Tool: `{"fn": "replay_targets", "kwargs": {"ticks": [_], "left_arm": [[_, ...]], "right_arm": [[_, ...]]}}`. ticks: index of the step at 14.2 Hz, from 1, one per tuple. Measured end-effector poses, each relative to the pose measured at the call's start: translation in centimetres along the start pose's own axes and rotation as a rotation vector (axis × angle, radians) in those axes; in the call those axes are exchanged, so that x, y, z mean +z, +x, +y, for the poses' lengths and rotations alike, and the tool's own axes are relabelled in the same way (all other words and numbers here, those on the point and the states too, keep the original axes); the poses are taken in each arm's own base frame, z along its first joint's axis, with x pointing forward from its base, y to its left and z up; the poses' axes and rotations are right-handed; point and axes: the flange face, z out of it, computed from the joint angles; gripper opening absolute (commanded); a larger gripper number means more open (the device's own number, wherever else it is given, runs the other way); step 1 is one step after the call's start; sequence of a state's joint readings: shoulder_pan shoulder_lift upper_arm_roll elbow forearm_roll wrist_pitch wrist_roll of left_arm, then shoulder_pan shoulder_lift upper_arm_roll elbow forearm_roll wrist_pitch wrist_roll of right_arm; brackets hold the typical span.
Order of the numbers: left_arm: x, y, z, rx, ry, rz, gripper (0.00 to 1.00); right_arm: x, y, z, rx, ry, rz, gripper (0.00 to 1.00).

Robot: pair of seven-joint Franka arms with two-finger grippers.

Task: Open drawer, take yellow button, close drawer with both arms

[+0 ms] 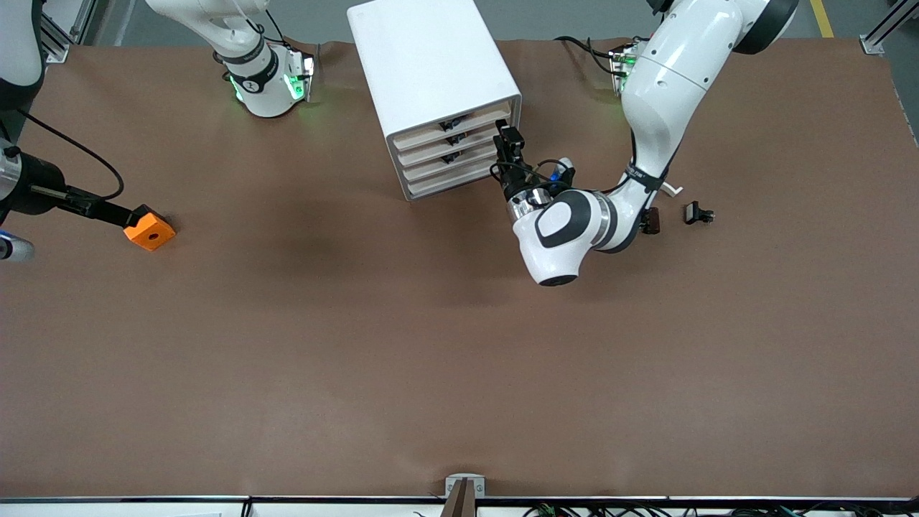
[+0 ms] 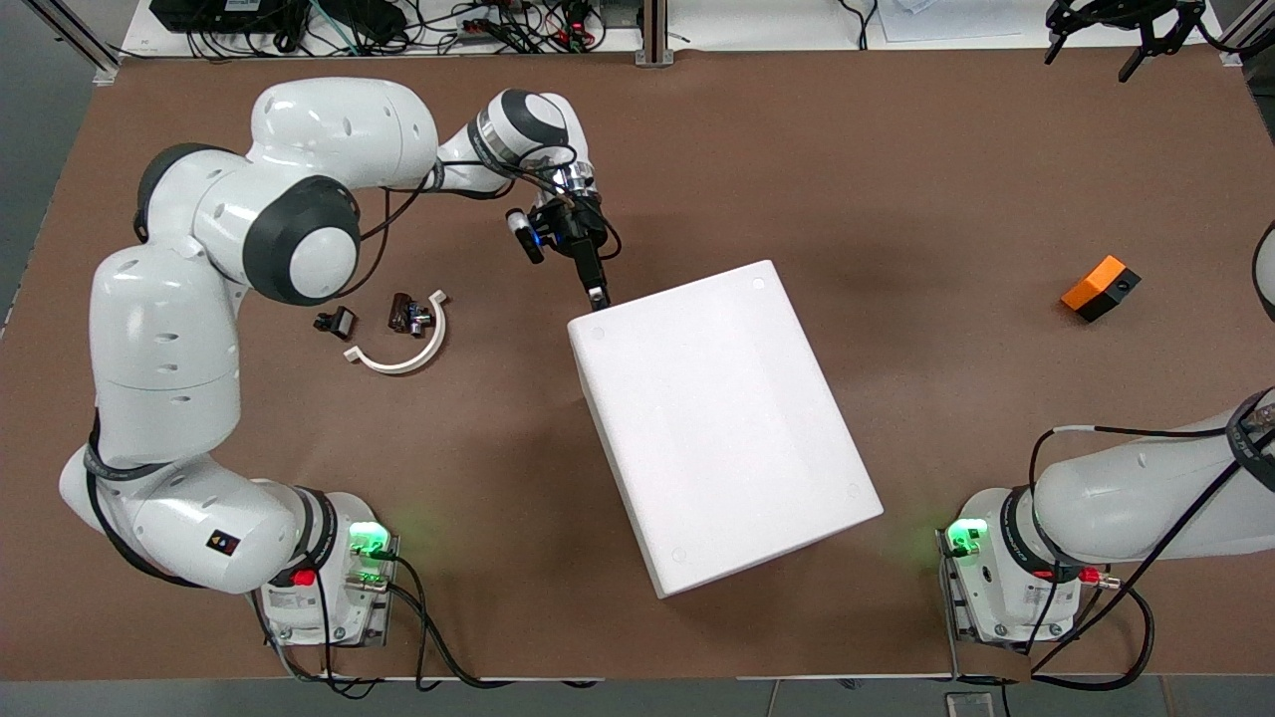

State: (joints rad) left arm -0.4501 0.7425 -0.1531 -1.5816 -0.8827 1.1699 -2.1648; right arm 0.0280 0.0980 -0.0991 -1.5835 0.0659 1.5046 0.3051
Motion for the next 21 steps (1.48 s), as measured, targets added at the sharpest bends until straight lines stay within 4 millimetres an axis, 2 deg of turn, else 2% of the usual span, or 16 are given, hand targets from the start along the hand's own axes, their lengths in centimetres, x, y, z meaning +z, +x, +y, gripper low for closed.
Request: {"fn": "replay_targets", "kwargs": {"ticks": [3, 4, 7, 10, 13, 18, 21], "left_arm": [[1.7, -0.1, -0.1, -0.012, 0.015, 0.025, 0.48], [2.4, 0.0, 0.0, -0.020, 0.022, 0.033, 0.43], [3.5, 0.4, 0.5, -0.039, 0.040, 0.045, 0.20], [3.6, 0.5, 0.5, -0.044, 0.043, 0.047, 0.08], [3.6, 0.5, 0.4, -0.055, 0.040, 0.047, 0.06], [3.5, 0.6, 0.5, -0.057, 0.038, 0.044, 0.07], [2.0, 1.1, 0.4, -0.054, 0.028, 0.015, 0.10]], "right_arm": [[0.0, 0.0, 0.1, 0.007, 0.000, 0.000, 1.00], [0.0, 0.0, 0.1, 0.007, 0.000, 0.000, 1.00], [0.1, 0.0, 0.1, 0.006, -0.002, -0.004, 1.00], [0.2, 0.0, -0.1, 0.004, -0.005, -0.010, 1.00], [0.4, -0.5, -1.4, 0.036, -0.012, -0.017, 1.00], [0.8, -1.8, -5.0, 0.076, -0.025, -0.015, 1.00], [1.7, -2.2, -7.9, 0.096, -0.028, 0.000, 1.00]]}}
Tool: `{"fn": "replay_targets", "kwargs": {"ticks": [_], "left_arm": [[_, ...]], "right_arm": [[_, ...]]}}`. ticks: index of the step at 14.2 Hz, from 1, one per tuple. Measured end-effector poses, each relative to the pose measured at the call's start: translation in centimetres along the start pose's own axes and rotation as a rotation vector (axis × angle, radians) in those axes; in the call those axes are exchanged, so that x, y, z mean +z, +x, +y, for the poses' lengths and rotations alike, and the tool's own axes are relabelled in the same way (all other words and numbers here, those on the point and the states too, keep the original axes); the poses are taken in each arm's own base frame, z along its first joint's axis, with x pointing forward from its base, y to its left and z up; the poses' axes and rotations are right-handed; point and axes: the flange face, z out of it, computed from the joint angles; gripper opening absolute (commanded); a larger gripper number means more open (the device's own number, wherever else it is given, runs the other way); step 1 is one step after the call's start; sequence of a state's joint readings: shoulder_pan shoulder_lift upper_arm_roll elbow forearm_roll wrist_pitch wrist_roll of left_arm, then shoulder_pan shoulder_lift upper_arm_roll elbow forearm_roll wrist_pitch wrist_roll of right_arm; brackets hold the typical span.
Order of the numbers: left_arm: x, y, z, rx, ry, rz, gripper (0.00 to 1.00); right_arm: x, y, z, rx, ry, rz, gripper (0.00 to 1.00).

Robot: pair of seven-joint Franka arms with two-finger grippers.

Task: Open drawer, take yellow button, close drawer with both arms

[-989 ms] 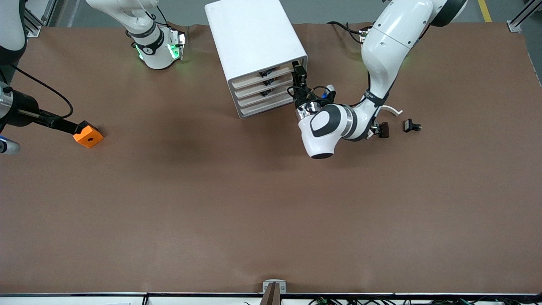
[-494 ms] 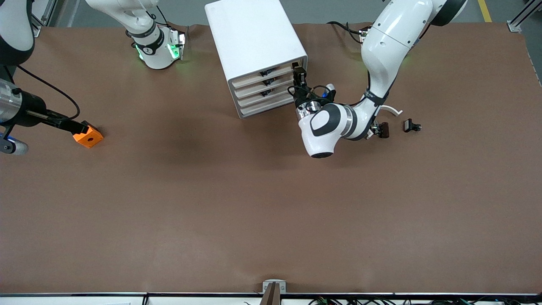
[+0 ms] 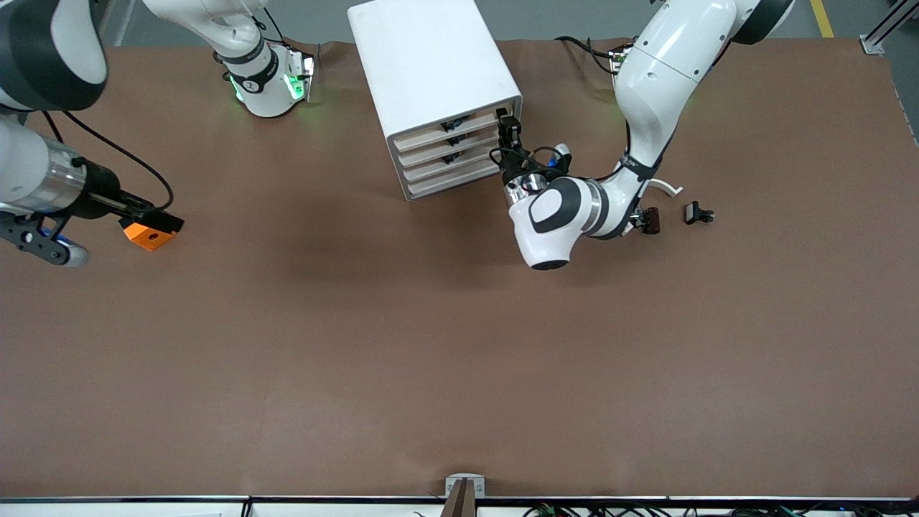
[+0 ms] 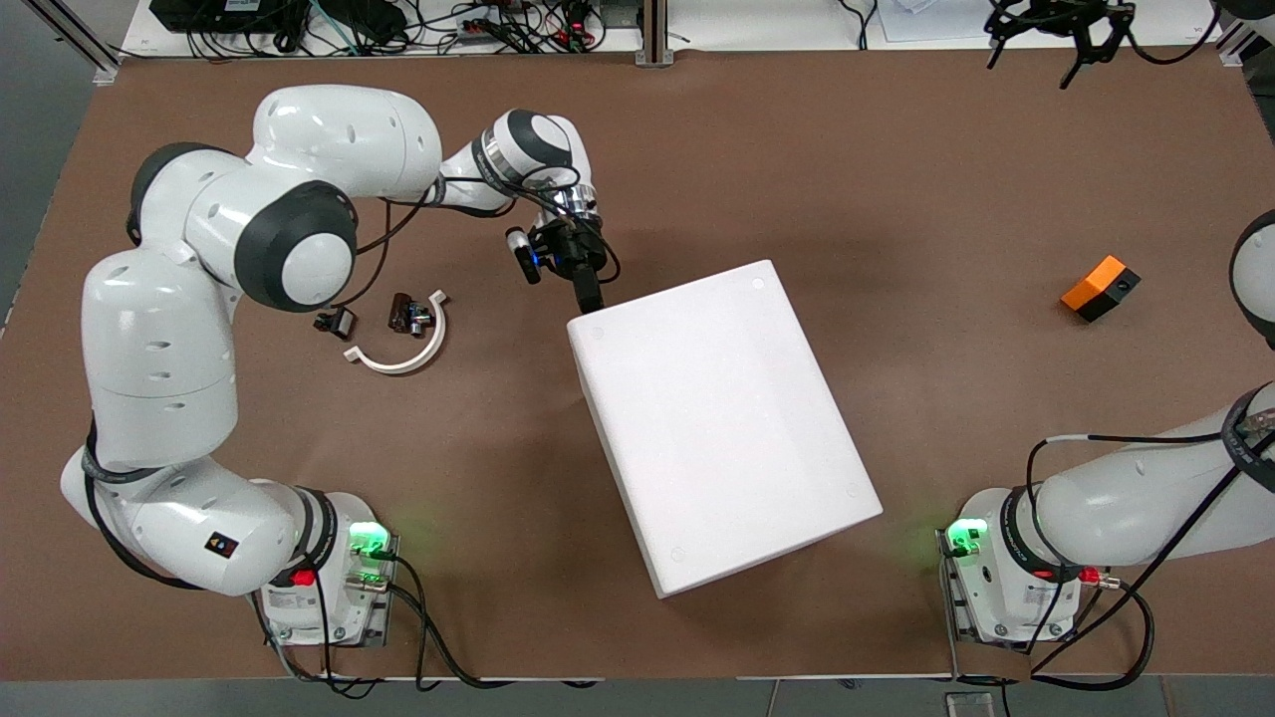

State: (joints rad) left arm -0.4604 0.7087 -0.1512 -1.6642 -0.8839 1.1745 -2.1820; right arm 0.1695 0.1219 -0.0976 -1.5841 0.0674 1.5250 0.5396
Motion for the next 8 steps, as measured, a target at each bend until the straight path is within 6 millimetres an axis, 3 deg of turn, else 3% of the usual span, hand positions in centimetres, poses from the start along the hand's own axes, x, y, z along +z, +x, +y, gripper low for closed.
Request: {"fn": "replay_targets", "kwargs": {"ticks": [3, 8], "left_arm": [[-4.2, 1.7, -0.4, 0.011, -0.037, -0.082, 0.14], [-9.5, 3.6, -1.4, 0.039, -0.096, -0.200, 0.18]], "right_arm": [[1.4, -2.7, -5.7, 0.039, -0.014, 0.014, 1.00], [4.2, -10.1, -16.6, 0.174, -0.006, 0.069, 1.00]]}}
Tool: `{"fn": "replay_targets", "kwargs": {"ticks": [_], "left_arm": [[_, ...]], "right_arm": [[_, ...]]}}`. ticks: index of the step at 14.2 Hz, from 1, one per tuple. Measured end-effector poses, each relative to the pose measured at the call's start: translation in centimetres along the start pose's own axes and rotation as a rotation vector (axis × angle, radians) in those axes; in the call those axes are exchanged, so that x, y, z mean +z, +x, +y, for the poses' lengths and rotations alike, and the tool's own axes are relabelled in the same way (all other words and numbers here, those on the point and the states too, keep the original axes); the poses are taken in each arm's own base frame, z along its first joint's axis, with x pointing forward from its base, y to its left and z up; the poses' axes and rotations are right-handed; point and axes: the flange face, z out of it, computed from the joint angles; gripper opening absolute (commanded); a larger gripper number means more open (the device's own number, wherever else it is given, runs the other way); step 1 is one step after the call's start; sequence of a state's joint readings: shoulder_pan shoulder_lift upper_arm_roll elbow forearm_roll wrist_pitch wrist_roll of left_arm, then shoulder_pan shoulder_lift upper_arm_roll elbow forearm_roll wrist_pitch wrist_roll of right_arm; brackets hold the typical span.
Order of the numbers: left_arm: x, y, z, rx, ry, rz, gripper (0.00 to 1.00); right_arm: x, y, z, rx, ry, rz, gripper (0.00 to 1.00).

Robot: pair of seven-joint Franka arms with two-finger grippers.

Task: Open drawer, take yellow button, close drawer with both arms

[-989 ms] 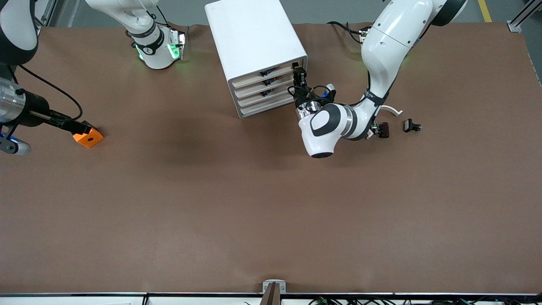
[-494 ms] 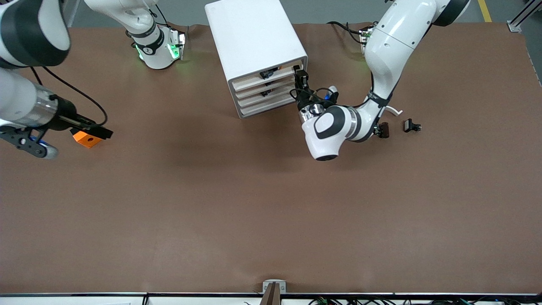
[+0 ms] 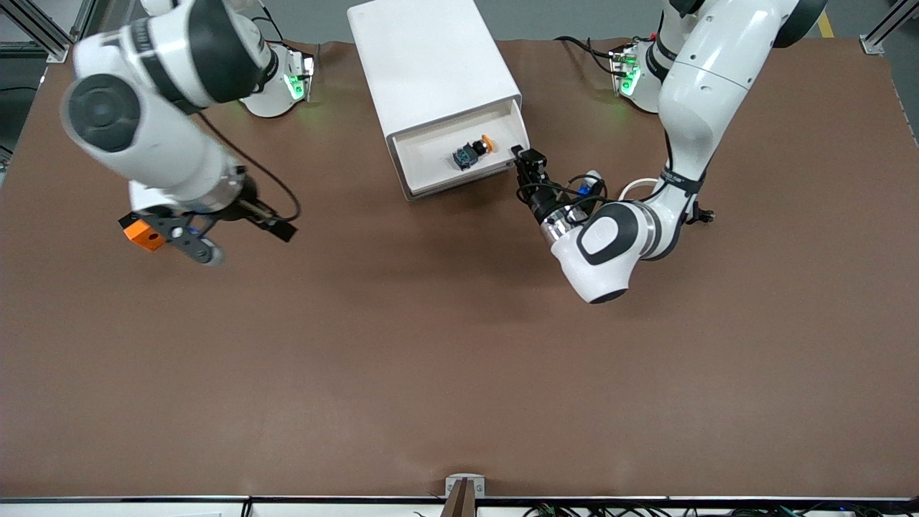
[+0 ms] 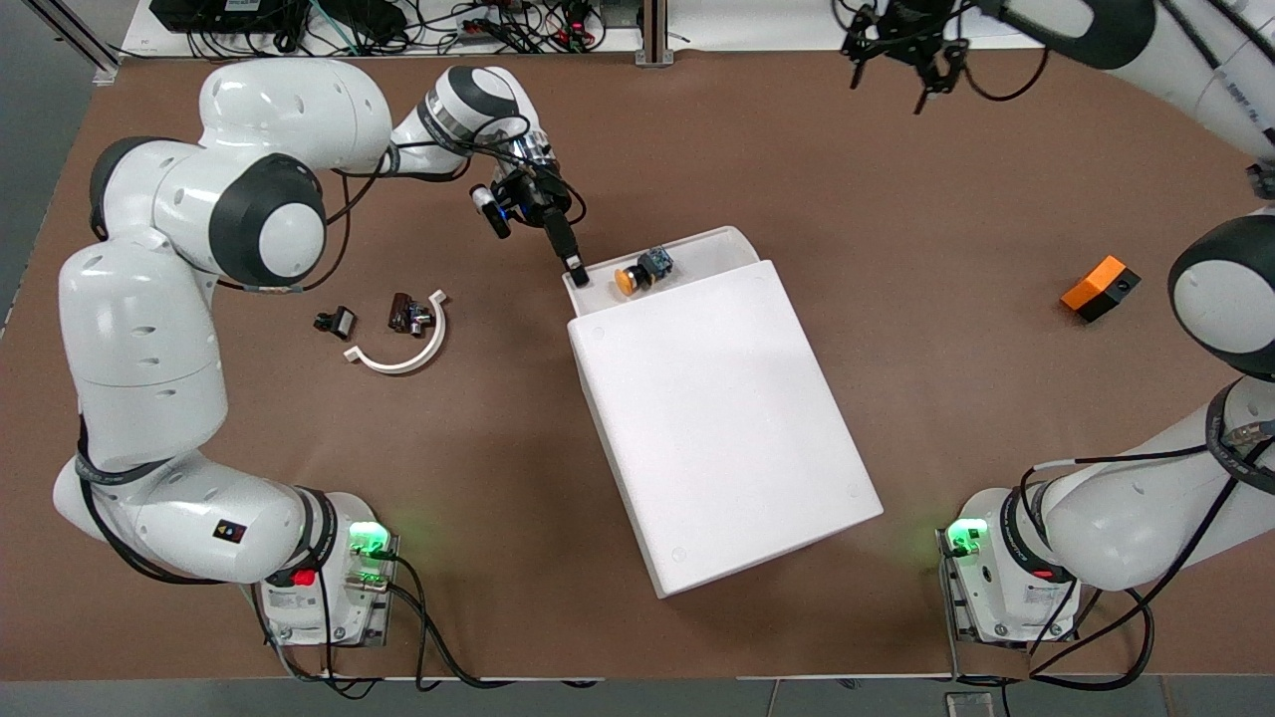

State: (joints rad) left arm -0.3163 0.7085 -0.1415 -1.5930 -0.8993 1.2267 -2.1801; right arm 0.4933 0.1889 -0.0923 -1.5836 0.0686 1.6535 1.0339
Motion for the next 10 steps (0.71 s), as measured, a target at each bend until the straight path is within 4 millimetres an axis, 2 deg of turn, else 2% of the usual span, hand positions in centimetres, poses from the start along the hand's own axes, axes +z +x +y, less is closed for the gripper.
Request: {"fn": "replay_targets", "kwargs": {"ticks": [4, 5, 6, 7, 8, 9, 10], "left_arm": [[-1.8, 0.3, -0.3, 0.012, -0.023, -0.034, 0.18], [-2.0, 0.3, -0.3, 0.012, -0.025, -0.038, 0.22], [-2.1, 0.4, -0.2, 0.013, -0.028, -0.042, 0.50], [-2.3, 0.4, -0.3, 0.015, -0.031, -0.046, 0.53], [-2.5, 0.4, -0.3, 0.016, -0.034, -0.050, 0.63], [-2.7, 0.4, -0.4, 0.019, -0.037, -0.053, 1.00], [-2.8, 0.4, -0.5, 0.021, -0.038, -0.054, 1.00]], "right_arm": [[2.4, -9.0, -5.8, 0.094, 0.002, 0.026, 1.00], [2.8, -11.0, -6.6, 0.120, 0.001, 0.030, 1.00], [3.0, -12.7, -7.3, 0.142, 0.000, 0.032, 1.00], [3.1, -14.1, -7.8, 0.164, 0.002, 0.035, 1.00], [3.2, -15.6, -8.2, 0.185, 0.002, 0.037, 1.00], [3.5, -17.0, -8.6, 0.202, 0.000, 0.039, 1.00], [3.9, -18.6, -9.1, 0.224, -0.003, 0.042, 1.00]]}}
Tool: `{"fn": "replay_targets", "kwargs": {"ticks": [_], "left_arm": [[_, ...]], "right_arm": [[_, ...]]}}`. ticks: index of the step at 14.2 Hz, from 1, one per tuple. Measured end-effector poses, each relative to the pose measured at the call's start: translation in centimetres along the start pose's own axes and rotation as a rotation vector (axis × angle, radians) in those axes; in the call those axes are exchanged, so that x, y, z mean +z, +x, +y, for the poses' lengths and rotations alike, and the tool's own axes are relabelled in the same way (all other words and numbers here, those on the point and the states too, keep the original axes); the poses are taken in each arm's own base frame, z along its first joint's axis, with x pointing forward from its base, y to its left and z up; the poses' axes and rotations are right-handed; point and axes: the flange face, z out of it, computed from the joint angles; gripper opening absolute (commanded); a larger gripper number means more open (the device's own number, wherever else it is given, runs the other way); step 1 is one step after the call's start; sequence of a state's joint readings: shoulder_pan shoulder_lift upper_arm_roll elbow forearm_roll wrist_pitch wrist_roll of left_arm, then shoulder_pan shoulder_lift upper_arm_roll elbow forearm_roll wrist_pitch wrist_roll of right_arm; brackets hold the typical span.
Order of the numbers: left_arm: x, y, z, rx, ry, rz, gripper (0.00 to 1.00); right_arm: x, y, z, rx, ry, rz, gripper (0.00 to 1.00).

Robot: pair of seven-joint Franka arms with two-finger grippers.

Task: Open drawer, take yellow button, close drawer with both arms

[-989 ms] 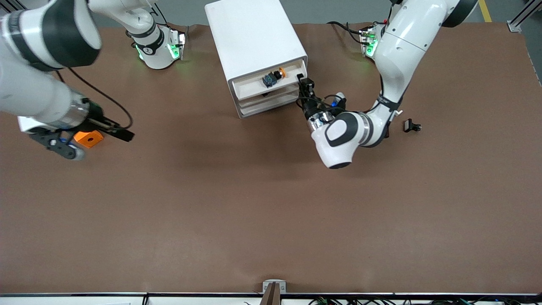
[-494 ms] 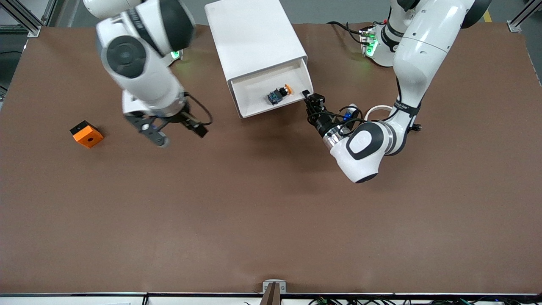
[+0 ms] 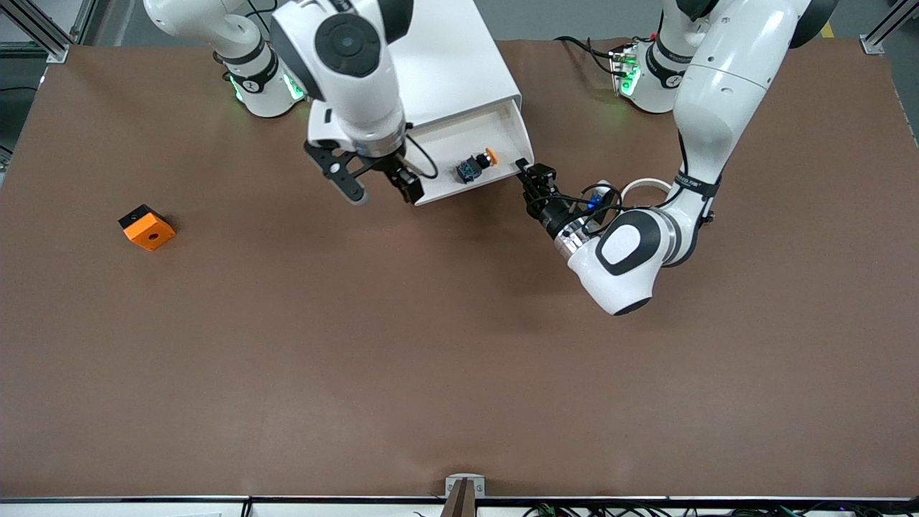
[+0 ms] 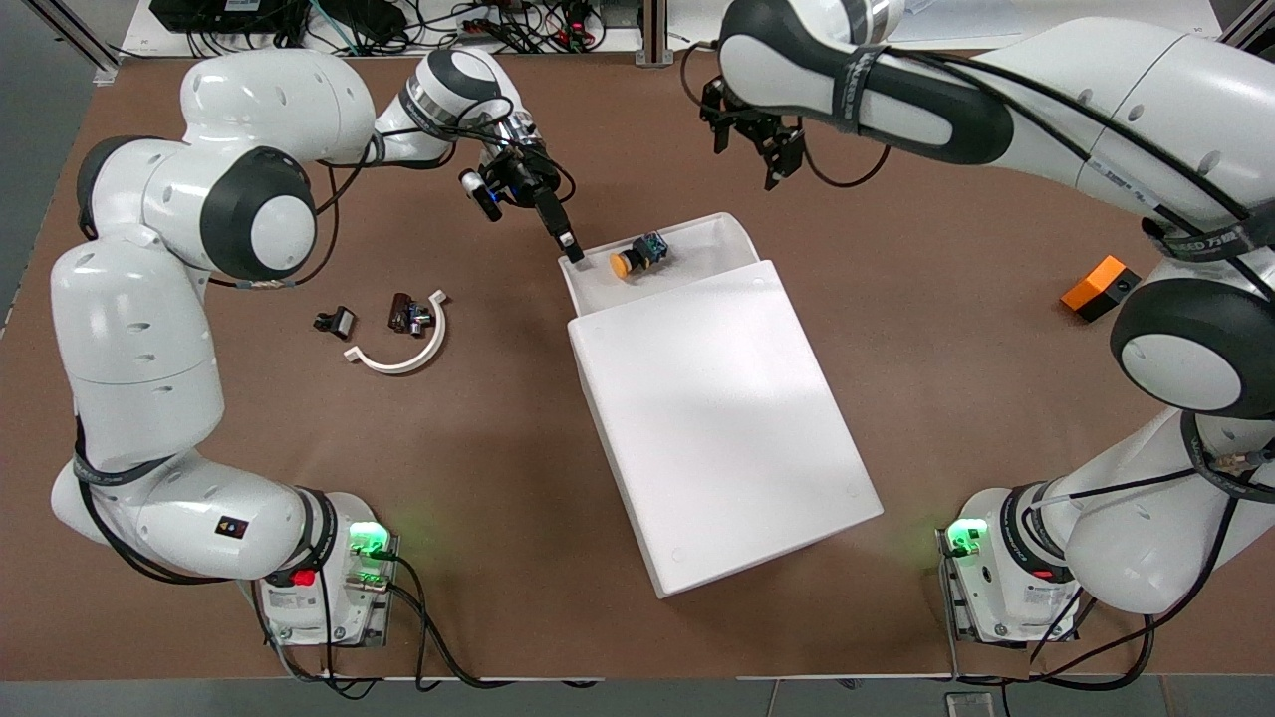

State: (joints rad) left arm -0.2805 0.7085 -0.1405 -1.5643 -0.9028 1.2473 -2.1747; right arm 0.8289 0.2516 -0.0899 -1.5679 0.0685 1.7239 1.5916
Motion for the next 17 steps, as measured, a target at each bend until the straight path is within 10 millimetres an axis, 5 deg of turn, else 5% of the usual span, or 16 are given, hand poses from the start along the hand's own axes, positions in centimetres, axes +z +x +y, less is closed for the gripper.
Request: {"fn": "replay_targets", "kwargs": {"ticks": [4, 11, 17], "left_arm": [[-0.8, -0.7, -0.8, 0.034, -0.020, -0.005, 1.00], [-4.5, -1.5, -3.5, 0.363, -0.183, 0.112, 1.00], [-8.3, 0.4, -2.2, 0.697, -0.342, 0.283, 1.00]], "right_arm": [[1.2, -5.4, -1.2, 0.078, 0.017, 0.010, 1.00], [3.6, -9.4, -3.7, 0.063, 0.067, 0.013, 1.00], [7.0, -11.8, -5.3, 0.022, 0.039, 0.030, 1.00]]}}
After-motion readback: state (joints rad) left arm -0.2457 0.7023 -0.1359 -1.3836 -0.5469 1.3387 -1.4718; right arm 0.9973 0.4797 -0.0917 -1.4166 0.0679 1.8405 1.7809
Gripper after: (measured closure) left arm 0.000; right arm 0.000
